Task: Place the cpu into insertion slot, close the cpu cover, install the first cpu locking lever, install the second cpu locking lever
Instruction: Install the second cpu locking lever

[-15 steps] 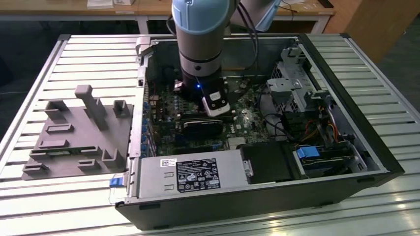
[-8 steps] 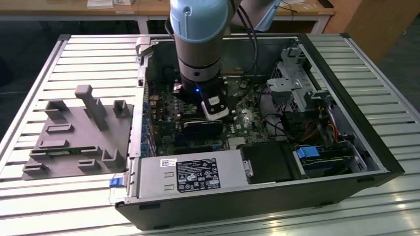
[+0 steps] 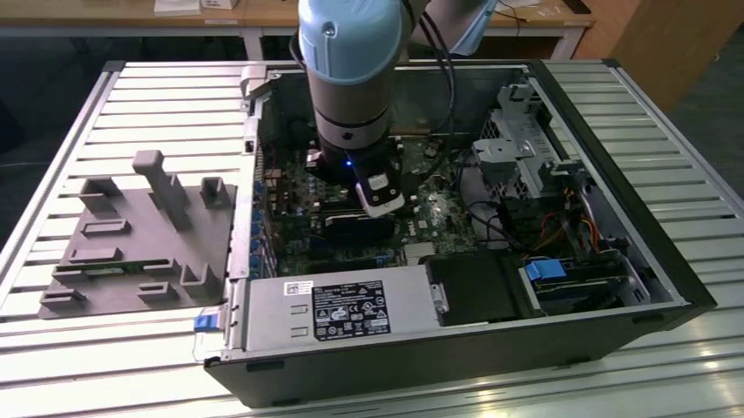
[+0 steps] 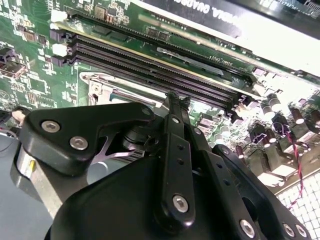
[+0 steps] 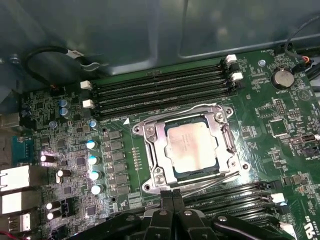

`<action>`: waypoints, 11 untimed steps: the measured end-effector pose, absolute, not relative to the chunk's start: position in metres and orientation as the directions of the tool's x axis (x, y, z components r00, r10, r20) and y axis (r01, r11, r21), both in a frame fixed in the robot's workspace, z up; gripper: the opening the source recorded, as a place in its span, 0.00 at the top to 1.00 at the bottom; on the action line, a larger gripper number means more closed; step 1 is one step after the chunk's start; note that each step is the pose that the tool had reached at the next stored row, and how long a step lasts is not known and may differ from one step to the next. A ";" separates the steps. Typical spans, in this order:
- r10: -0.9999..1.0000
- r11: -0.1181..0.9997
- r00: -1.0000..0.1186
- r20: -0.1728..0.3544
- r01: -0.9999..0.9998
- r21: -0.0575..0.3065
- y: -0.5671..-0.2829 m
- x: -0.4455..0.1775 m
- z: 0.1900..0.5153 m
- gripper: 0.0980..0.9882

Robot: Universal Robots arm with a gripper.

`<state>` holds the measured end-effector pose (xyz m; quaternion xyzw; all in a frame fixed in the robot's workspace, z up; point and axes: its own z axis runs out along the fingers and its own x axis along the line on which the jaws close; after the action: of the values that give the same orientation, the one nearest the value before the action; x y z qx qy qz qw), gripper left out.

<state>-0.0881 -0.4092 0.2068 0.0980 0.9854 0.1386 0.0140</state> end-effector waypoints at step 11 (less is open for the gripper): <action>0.176 0.938 -0.984 -0.017 0.162 0.306 -0.412 -0.094 0.200 0.99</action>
<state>-0.0938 -0.4122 0.2004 0.0860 0.9842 0.1535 0.0222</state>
